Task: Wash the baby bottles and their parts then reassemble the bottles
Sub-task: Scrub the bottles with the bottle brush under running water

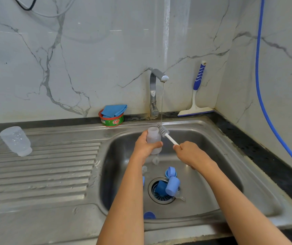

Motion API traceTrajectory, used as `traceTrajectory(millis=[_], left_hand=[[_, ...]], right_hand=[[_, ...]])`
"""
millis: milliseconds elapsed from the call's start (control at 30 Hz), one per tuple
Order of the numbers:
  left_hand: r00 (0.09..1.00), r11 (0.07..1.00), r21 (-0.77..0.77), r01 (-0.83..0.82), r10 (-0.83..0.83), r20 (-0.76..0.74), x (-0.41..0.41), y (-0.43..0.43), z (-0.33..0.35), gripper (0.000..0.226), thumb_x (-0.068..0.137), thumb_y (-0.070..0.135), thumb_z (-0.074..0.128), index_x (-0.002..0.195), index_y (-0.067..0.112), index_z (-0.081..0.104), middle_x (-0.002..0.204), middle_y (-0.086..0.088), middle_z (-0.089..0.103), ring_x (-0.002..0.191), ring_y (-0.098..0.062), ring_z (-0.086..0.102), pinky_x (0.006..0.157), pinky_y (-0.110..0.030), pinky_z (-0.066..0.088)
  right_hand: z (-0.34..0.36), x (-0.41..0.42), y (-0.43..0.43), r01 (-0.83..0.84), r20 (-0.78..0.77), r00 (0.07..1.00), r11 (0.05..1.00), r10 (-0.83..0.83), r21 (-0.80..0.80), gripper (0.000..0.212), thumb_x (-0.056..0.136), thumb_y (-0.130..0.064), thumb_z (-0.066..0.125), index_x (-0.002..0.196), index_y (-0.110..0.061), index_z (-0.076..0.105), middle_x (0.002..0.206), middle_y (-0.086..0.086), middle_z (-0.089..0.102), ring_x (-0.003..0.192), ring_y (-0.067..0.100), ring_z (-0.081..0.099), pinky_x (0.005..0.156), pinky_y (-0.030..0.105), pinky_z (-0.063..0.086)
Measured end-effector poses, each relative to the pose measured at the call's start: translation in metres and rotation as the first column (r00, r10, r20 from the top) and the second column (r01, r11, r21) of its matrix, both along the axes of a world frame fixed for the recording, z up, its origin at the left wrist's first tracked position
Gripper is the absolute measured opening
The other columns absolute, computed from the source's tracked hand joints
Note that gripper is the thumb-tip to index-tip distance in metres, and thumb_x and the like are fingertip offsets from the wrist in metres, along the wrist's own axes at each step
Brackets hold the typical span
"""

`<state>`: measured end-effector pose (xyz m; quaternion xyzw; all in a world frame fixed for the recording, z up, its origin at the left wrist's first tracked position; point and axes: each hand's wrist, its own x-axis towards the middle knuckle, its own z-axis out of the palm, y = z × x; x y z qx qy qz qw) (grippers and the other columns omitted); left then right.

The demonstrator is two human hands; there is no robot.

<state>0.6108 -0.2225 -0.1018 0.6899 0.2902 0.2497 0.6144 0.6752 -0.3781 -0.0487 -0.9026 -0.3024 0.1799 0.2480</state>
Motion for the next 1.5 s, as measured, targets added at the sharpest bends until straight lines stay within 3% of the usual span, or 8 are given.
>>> traceTrajectory(millis=[467,567,833,933,1133,1333,1433,1500], left_hand=[[0.991,0.961,0.248,-0.121,0.129,-0.019,-0.003,-0.003,0.004,0.053,0.072,0.001,0.076,0.119,0.018,0.058,0.105,0.005,0.057,0.097,-0.012,0.053,0.085,-0.025,0.045],[0.998,0.962,0.273,-0.006,0.025,-0.066,-0.002,-0.005,0.001,0.058,0.074,0.006,0.076,0.126,0.02,0.055,0.114,0.0,0.057,0.104,-0.016,0.054,0.086,-0.026,0.046],[0.999,0.981,-0.189,0.044,-0.045,-0.001,0.002,-0.001,0.003,0.044,0.091,0.029,0.06,0.122,0.027,0.03,0.124,-0.008,0.052,0.109,-0.024,0.058,0.091,-0.05,0.053],[0.995,0.928,-0.361,0.093,-0.069,0.077,0.001,-0.004,0.011,0.028,0.097,0.034,0.046,0.122,0.022,0.04,0.118,-0.013,0.058,0.1,-0.026,0.061,0.08,-0.042,0.054],[0.975,0.758,-0.636,0.144,0.002,0.222,-0.007,0.001,0.015,0.047,0.098,0.043,0.045,0.134,0.014,0.039,0.112,-0.022,0.063,0.076,-0.024,0.07,0.056,-0.03,0.052],[0.907,0.65,-0.683,0.333,-0.022,0.421,-0.019,-0.001,0.031,0.074,0.08,0.066,0.054,0.125,0.007,0.051,0.118,-0.021,0.057,0.097,-0.032,0.065,0.058,-0.025,0.056],[0.825,0.627,-0.605,0.491,-0.112,0.554,-0.026,0.002,0.032,0.089,0.059,0.024,0.09,0.132,0.005,0.042,0.132,-0.025,0.047,0.114,-0.04,0.059,0.074,-0.027,0.059],[0.836,0.696,-0.522,0.493,-0.212,0.507,-0.029,0.002,0.031,0.082,0.069,-0.006,0.077,0.139,0.004,0.036,0.133,-0.025,0.05,0.116,-0.035,0.06,0.086,-0.03,0.057]], right_hand=[[0.004,-0.006,-0.001,-0.045,0.001,0.999,0.996,0.045,-0.074,0.036,0.102,-0.032,0.033,0.073,-0.013,0.044,0.068,0.003,0.045,0.05,0.015,0.039,0.045,0.023,0.033],[0.003,-0.003,-0.001,-0.006,0.011,1.0,0.998,0.007,-0.065,0.034,0.101,-0.032,0.034,0.082,-0.009,0.05,0.07,0.003,0.046,0.052,0.014,0.04,0.046,0.024,0.033],[0.003,-0.002,0.0,0.001,-0.091,0.996,0.999,0.003,0.038,0.034,0.1,-0.032,0.032,0.074,-0.014,0.045,0.061,0.003,0.041,0.045,0.015,0.033,0.042,0.021,0.031],[0.006,-0.002,-0.001,0.003,-0.106,0.994,0.998,0.003,0.062,0.035,0.1,-0.032,0.033,0.072,-0.015,0.045,0.06,0.003,0.04,0.045,0.015,0.032,0.043,0.022,0.031],[0.011,-0.004,-0.001,0.013,-0.087,0.996,0.996,-0.005,0.09,0.039,0.102,-0.034,0.032,0.069,-0.016,0.041,0.064,0.002,0.041,0.048,0.014,0.035,0.043,0.022,0.032],[0.009,-0.004,-0.001,0.015,-0.078,0.997,0.999,-0.011,0.051,0.038,0.102,-0.034,0.032,0.071,-0.017,0.042,0.066,0.002,0.042,0.049,0.014,0.037,0.042,0.022,0.033],[0.01,-0.003,-0.001,0.023,-0.091,0.996,0.997,-0.017,0.071,0.038,0.102,-0.035,0.031,0.072,-0.017,0.043,0.064,0.003,0.043,0.048,0.014,0.036,0.042,0.022,0.034],[0.01,-0.003,-0.001,0.025,-0.097,0.995,0.998,-0.018,0.065,0.036,0.102,-0.036,0.031,0.077,-0.015,0.047,0.064,0.003,0.043,0.048,0.014,0.036,0.042,0.022,0.034]])
